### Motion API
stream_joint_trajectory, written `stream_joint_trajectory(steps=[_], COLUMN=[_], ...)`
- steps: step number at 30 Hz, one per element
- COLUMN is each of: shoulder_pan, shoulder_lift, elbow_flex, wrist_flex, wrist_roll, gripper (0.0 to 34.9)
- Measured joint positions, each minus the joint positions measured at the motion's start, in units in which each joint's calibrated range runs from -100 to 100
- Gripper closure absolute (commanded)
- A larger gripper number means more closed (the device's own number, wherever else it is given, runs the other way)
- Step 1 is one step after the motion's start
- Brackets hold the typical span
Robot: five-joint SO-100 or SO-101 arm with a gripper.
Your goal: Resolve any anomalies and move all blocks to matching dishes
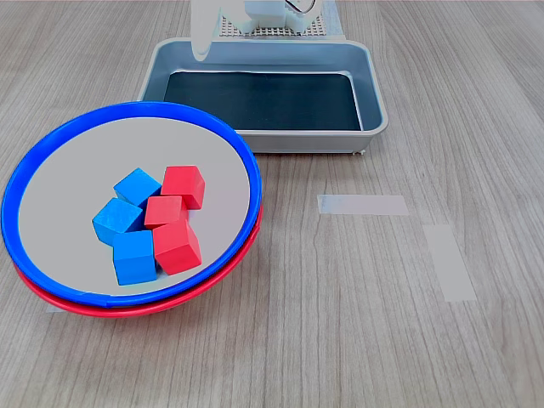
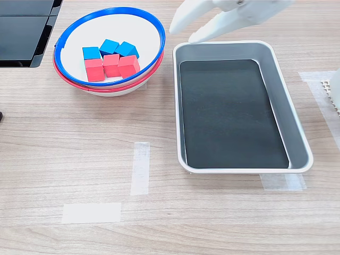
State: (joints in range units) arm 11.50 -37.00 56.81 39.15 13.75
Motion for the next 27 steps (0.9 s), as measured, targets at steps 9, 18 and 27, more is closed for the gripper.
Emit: stream_joint_trajectory(steps=[9, 18, 27], shoulder_pan=[5.13, 5.22, 4.07], shoulder_lift=[21.82, 28.22, 35.81], elbow_flex=[-13.43, -17.42, -20.87], wrist_flex=[-4.00, -8.16, -13.13], wrist_roll=[3.22, 3.52, 4.44], gripper=[25.5, 25.9, 25.2])
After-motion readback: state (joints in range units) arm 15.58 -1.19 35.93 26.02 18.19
